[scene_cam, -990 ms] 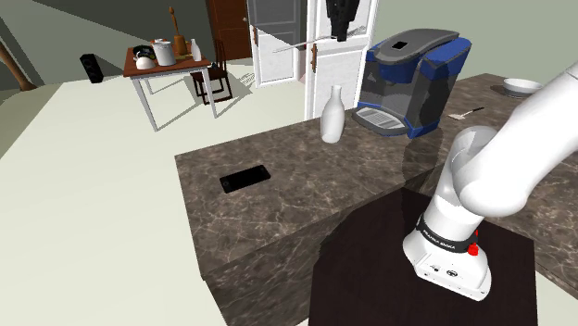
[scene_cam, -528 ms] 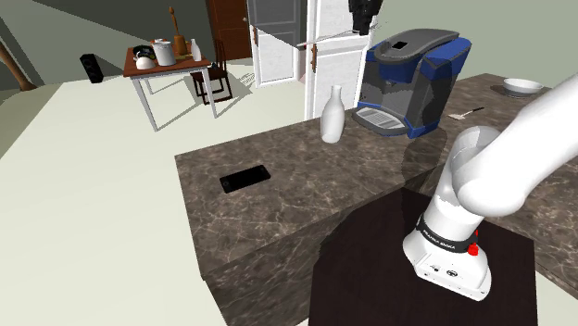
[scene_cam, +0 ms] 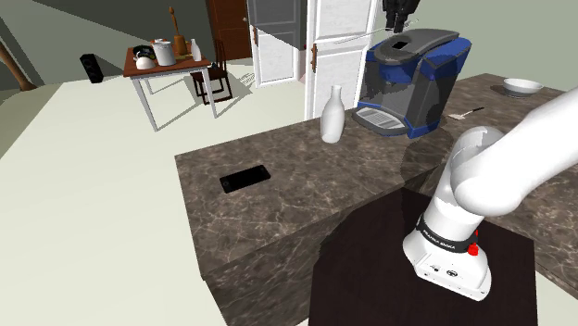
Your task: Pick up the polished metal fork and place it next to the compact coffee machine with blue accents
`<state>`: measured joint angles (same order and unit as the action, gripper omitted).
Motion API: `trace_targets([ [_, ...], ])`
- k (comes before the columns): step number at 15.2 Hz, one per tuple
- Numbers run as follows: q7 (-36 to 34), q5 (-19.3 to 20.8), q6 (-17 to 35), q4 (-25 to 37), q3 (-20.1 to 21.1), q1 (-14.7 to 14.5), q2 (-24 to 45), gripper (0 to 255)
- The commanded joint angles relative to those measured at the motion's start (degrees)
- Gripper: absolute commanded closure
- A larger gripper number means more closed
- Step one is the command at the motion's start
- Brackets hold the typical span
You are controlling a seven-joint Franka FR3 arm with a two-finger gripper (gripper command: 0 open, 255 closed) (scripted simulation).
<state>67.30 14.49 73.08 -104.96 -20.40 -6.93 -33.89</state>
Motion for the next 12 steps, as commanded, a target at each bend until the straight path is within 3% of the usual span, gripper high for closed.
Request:
trace_targets([
  [1,2.58,1.38,-0.16,-0.20,-1.85,0.59,-0.93,255],
  [12,18.45,8.65,-0.83,4.54,-14.58,2.43,-1.44,255],
])
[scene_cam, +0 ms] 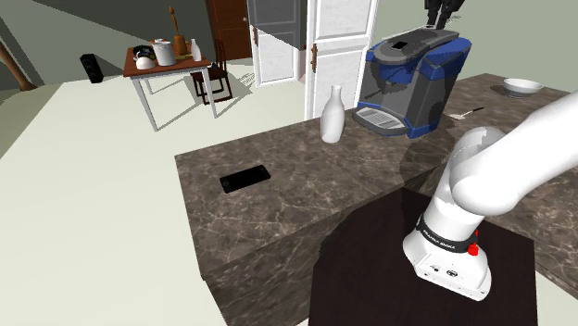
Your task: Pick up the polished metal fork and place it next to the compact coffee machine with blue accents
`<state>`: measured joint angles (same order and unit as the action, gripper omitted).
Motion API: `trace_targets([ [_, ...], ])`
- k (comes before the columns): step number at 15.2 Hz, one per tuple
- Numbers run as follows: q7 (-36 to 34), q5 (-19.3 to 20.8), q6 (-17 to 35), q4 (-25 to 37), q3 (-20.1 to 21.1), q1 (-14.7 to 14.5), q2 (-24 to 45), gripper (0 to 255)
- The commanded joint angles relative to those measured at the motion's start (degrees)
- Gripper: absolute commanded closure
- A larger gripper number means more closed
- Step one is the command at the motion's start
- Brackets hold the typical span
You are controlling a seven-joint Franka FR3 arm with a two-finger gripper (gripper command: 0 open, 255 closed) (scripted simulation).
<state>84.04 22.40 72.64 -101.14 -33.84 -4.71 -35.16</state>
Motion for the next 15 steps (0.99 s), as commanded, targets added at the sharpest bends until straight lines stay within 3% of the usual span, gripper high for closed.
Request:
trace_targets([
  [1,3.26,1.27,-0.34,1.52,-2.51,0.21,0.14,255],
  [9,16.34,3.87,0.54,10.42,-16.06,-2.18,4.94,255],
  [12,21.76,3.64,1.06,15.05,-23.35,-4.84,7.94,255],
  [15,27.57,2.38,1.56,20.59,-33.39,-9.81,11.58,255],
])
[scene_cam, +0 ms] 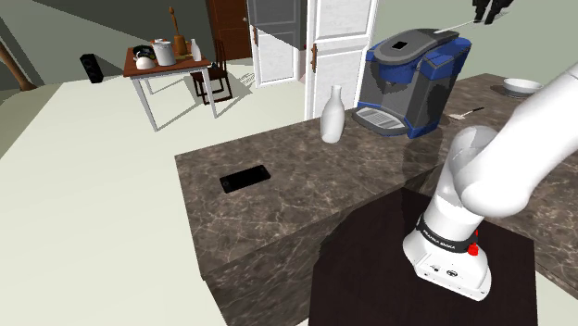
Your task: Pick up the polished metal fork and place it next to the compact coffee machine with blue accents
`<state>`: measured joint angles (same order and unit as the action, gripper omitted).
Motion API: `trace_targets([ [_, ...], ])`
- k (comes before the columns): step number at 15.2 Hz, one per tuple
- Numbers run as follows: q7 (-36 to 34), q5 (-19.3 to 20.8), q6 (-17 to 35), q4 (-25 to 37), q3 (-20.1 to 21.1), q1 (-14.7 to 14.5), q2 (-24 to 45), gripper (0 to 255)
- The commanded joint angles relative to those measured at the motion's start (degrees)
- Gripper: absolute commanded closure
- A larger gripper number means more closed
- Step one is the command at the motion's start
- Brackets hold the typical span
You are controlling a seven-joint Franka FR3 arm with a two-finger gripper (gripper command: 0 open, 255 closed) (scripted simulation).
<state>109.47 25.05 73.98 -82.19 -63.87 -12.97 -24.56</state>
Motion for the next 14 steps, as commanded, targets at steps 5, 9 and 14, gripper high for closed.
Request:
trace_targets([
  [5,9.32,0.80,-1.61,14.35,-27.91,-22.20,1.95,255],
  [9,9.61,3.43,-0.44,14.55,-29.90,-24.64,-0.75,255],
  [14,9.17,2.03,4.68,6.87,-25.92,-17.70,-0.08,255],
])
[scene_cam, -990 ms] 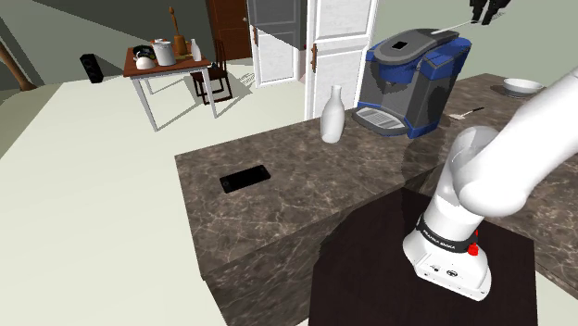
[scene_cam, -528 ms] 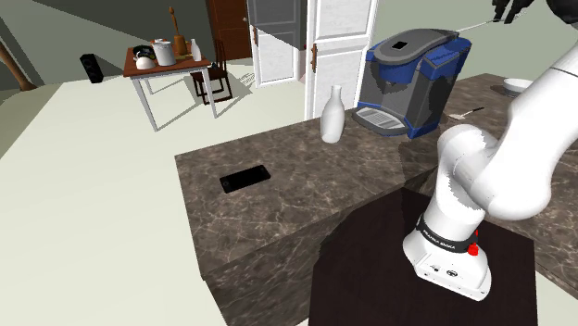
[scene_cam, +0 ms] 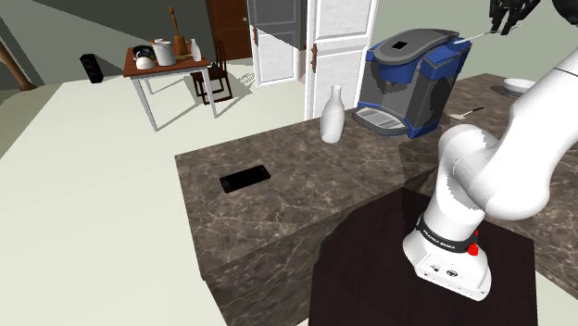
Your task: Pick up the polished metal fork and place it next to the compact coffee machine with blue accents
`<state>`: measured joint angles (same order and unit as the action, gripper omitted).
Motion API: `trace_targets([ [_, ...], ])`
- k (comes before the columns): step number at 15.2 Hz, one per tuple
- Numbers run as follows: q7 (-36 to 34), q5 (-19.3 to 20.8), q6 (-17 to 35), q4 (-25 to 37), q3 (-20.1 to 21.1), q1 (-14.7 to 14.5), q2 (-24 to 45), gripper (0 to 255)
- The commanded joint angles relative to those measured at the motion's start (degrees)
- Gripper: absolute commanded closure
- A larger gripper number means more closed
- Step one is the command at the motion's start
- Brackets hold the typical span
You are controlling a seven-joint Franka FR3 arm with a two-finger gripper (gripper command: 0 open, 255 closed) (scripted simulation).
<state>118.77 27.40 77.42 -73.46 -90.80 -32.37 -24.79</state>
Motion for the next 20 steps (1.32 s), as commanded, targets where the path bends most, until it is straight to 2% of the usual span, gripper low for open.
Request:
trace_targets([
  [1,-0.23,-0.46,2.18,-3.23,1.73,2.88,0.19,255],
  [10,-1.53,-0.35,9.72,-13.90,6.66,10.75,-0.58,255],
  [20,-3.28,1.20,17.03,-23.26,8.59,15.03,-2.28,255],
])
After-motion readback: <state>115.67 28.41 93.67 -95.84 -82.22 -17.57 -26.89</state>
